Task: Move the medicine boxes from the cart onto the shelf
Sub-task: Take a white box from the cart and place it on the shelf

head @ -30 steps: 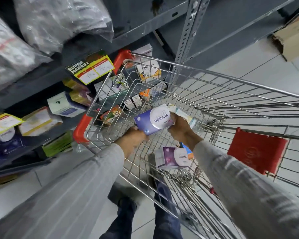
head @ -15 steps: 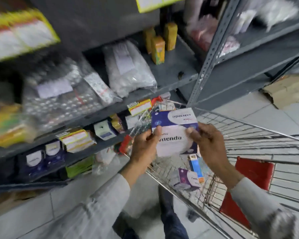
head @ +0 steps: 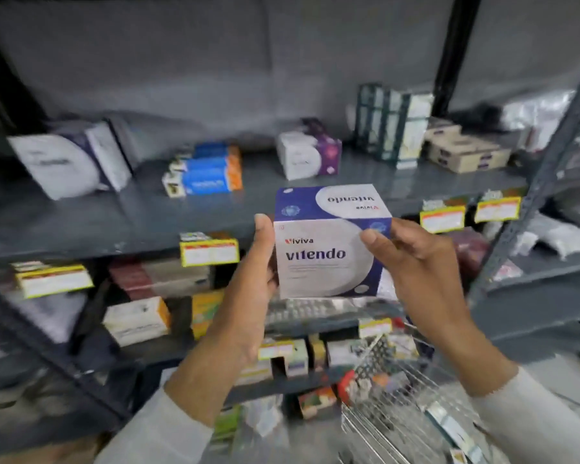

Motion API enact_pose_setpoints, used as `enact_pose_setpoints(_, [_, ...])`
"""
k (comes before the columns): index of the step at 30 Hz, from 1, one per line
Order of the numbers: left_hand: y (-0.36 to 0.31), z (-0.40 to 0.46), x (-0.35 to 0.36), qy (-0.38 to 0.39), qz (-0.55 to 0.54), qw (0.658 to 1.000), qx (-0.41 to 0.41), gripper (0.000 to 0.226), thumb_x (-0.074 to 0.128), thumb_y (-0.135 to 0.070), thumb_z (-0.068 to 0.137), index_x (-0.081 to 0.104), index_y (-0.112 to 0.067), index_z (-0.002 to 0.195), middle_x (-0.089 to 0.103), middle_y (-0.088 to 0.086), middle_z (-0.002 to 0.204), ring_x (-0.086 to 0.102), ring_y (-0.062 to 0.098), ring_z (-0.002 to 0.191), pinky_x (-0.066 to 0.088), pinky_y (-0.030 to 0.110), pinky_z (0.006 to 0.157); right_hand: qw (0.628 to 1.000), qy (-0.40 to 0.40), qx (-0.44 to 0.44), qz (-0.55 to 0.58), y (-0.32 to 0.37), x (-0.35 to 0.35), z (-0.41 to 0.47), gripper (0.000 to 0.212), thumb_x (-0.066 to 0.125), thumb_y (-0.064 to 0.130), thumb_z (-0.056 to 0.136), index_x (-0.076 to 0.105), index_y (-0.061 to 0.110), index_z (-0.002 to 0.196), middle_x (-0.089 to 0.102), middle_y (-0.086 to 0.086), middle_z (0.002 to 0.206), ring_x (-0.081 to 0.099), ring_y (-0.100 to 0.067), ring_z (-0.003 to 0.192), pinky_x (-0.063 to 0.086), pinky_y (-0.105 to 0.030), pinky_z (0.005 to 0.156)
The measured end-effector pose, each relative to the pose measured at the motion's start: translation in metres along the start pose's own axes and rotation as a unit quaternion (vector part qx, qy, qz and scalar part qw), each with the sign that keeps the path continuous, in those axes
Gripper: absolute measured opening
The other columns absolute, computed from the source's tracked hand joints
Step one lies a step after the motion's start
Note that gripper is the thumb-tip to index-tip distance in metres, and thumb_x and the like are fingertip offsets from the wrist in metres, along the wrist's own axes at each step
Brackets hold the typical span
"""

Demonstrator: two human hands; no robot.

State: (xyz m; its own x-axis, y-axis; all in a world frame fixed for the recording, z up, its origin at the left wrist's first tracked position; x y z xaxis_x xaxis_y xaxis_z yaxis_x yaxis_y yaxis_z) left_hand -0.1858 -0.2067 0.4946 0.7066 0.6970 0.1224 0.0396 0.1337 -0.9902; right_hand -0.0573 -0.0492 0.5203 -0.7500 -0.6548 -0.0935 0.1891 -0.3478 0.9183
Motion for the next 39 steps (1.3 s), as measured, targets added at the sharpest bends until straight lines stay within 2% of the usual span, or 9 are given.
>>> enact_pose_setpoints(5, [-0.050, -0.002, -0.096, -0.057, 0.008, 0.998, 0.026, 0.071, 0.023, -0.072, 0.093, 0.063, -0.031, 0.135, 0.073, -0.009, 0.127, 0.065, 0.009, 0.122, 0.044, 0.043, 0.112, 0.998, 0.049, -0.019, 0.017, 0.033, 0.105, 0.034, 0.013, 0.069, 0.025, 0.094, 0.080, 0.020, 0.100, 0.081, 0.004, 0.095, 0.077, -0.021, 0.090, 0.060, -0.044, 0.082])
enact_pose_setpoints(9, [-0.081, -0.001, -0.179, -0.130, 0.014, 0.990, 0.057, 0.073, 0.025, -0.074, 0.092, 0.061, -0.031, 0.137, 0.073, -0.006, 0.128, 0.066, 0.012, 0.121, 0.046, 0.044, 0.110, 0.995, 0.095, -0.024, 0.034, 0.055, 0.208, 0.067, 0.016, 0.068, 0.021, 0.093, 0.076, 0.031, 0.083, 0.076, 0.014, 0.080, 0.068, -0.007, 0.076, 0.050, -0.023, 0.066])
enact_pose_setpoints(12, [-0.105, 0.000, -0.238, -0.191, 0.022, 0.978, 0.083, 0.080, 0.027, -0.079, 0.083, 0.061, -0.031, 0.137, 0.074, -0.005, 0.126, 0.069, 0.011, 0.116, 0.051, 0.039, 0.102, 0.986, 0.152, -0.006, 0.064, 0.064, 0.292, 0.092, 0.023, 0.065, 0.013, 0.089, 0.074, 0.032, 0.082, 0.076, 0.014, 0.087, 0.071, -0.007, 0.090, 0.058, -0.027, 0.078])
enact_pose_setpoints(15, [-0.119, 0.006, -0.293, -0.247, 0.033, 0.964, 0.089, 0.075, 0.020, -0.079, 0.090, 0.063, -0.035, 0.134, 0.075, -0.009, 0.123, 0.069, 0.011, 0.115, 0.053, 0.036, 0.091, 0.969, 0.228, 0.048, 0.080, 0.069, 0.367, 0.103, 0.030, 0.060, -0.005, 0.083, 0.068, 0.023, 0.083, 0.072, 0.013, 0.082, 0.067, -0.001, 0.073, 0.052, -0.011, 0.058])
enact_pose_setpoints(21, [-0.117, 0.017, -0.361, -0.300, 0.051, 0.949, 0.086, 0.068, 0.012, -0.073, 0.097, 0.070, -0.044, 0.115, 0.079, -0.012, 0.112, 0.073, 0.006, 0.103, 0.053, 0.036, 0.088, 0.942, 0.305, 0.116, 0.083, 0.059, 0.455, 0.109, 0.045, 0.057, -0.010, 0.085, 0.060, 0.015, 0.123, 0.070, -0.004, 0.122, 0.064, -0.024, 0.113, 0.053, -0.025, 0.069])
enact_pose_setpoints(28, [-0.107, 0.019, -0.369, -0.303, 0.069, 0.948, 0.065, 0.061, 0.015, -0.068, 0.100, 0.074, -0.059, 0.091, 0.078, -0.026, 0.096, 0.072, -0.002, 0.095, 0.050, 0.026, 0.083, 0.945, 0.302, 0.105, 0.070, 0.035, 0.467, 0.115, 0.054, 0.062, -0.003, 0.091, 0.052, 0.019, 0.139, 0.067, -0.001, 0.130, 0.064, -0.021, 0.117, 0.058, -0.022, 0.061])
enact_pose_setpoints(31, [-0.111, 0.005, -0.365, -0.398, 0.120, 0.904, 0.096, 0.045, 0.031, -0.055, 0.106, 0.066, -0.037, 0.128, 0.070, -0.020, 0.121, 0.062, 0.003, 0.117, 0.046, 0.019, 0.089, 0.964, 0.262, 0.040, 0.034, 0.037, 0.443, 0.113, 0.061, 0.065, 0.010, 0.095, 0.043, 0.027, 0.150, 0.058, 0.010, 0.133, 0.058, -0.010, 0.120, 0.057, -0.012, 0.070])
enact_pose_setpoints(34, [-0.115, -0.019, -0.331, -0.482, 0.237, 0.819, 0.202, 0.049, 0.045, -0.044, 0.105, 0.043, -0.028, 0.151, 0.048, -0.015, 0.146, 0.046, 0.004, 0.133, 0.039, 0.029, 0.107, 0.979, 0.187, -0.075, 0.033, 0.042, 0.386, 0.099, 0.053, 0.057, 0.000, 0.096, 0.051, 0.020, 0.144, 0.057, 0.010, 0.139, 0.057, -0.006, 0.123, 0.048, -0.003, 0.079])
enact_pose_setpoints(39, [-0.052, -0.017, -0.211, -0.352, 0.316, 0.824, 0.312, 0.045, 0.055, -0.025, 0.102, 0.051, -0.015, 0.146, 0.057, 0.002, 0.147, 0.054, 0.019, 0.136, 0.045, 0.047, 0.111, 0.976, 0.109, -0.184, 0.038, 0.000, 0.250, 0.049, 0.038, 0.057, -0.014, 0.089, 0.069, 0.009, 0.118, 0.070, -0.004, 0.115, 0.069, -0.011, 0.106, 0.055, -0.026, 0.090])
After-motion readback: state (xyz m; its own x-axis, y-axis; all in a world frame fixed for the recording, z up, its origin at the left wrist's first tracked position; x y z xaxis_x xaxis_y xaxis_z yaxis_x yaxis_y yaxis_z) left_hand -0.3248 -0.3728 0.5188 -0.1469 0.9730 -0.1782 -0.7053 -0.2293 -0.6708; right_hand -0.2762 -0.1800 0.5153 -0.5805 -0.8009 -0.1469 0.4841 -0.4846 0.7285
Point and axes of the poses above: each hand's wrist, its own z-axis towards the middle knuckle, its own x-axis out of the palm, y = z × x, the point moved 7 cm from there along z, towards the middle knuckle
